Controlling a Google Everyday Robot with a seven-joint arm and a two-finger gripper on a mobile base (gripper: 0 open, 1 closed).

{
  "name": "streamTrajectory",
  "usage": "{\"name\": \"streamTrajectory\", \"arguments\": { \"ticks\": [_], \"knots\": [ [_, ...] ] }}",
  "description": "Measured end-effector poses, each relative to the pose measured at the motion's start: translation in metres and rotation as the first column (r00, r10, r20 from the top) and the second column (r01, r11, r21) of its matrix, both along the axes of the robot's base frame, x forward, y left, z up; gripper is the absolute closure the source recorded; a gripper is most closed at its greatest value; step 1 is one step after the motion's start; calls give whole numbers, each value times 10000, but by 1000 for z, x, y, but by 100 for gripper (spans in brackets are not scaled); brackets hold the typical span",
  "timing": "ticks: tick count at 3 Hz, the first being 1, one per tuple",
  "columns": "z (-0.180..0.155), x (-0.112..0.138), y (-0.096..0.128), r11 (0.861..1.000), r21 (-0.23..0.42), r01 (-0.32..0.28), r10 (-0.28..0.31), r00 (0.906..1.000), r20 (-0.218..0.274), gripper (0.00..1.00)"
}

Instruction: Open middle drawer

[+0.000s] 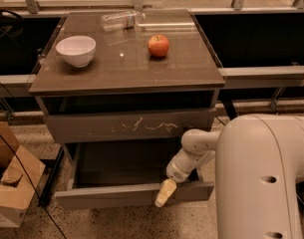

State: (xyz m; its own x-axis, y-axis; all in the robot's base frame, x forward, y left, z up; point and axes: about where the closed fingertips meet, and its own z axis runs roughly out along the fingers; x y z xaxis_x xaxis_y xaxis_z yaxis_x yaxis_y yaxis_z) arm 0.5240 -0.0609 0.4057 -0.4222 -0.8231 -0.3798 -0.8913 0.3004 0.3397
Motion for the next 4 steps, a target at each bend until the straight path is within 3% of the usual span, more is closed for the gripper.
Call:
{"name": "streamTrajectory", "arguments": {
  "ticks": [1, 3, 4],
  "knots": [
    [0, -1, 1, 10000, 13, -51, 51, 10000, -15, 0],
    [-6, -48, -16, 9982, -406, -443, 426, 9982, -416, 0],
    [-6, -48, -16, 9982, -406, -443, 426, 9982, -416, 18]
  ]
}}
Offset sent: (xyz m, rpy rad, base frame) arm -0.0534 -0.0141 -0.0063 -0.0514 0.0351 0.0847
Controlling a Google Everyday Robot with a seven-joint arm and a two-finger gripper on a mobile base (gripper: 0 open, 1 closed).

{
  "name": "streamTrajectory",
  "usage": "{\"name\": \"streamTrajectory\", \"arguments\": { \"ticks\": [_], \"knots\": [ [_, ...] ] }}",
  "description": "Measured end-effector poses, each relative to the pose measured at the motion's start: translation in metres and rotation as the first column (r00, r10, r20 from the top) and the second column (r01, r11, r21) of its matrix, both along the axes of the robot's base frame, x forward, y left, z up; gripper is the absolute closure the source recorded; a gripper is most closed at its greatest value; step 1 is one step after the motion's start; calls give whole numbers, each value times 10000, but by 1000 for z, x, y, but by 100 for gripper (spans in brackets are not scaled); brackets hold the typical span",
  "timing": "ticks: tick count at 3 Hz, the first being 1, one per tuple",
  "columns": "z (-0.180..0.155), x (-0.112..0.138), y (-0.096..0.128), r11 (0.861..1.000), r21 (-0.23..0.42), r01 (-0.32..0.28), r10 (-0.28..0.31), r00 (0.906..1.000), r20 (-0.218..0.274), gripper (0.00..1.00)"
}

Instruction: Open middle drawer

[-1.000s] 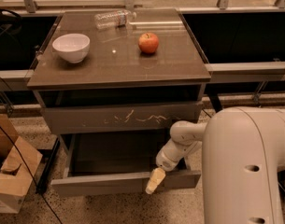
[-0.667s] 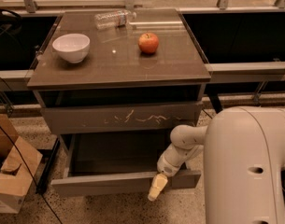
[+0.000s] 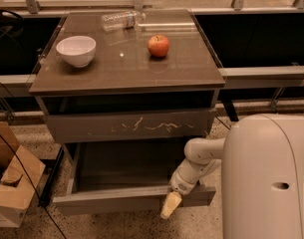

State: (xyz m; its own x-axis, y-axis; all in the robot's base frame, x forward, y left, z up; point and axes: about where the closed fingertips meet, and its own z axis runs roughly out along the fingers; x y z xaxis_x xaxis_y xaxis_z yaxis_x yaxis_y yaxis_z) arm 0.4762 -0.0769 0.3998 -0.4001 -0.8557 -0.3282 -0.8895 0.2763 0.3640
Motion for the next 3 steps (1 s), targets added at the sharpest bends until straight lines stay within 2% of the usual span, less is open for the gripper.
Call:
{"name": "streamTrajectory", "arguments": {
  "ticks": [2, 3],
  "knots": [
    [8, -42, -19, 9997, -200, -149, 143, 9996, -259, 65],
    [8, -41, -18, 9997, -199, -149, 144, 9996, -260, 96]
  ]
}}
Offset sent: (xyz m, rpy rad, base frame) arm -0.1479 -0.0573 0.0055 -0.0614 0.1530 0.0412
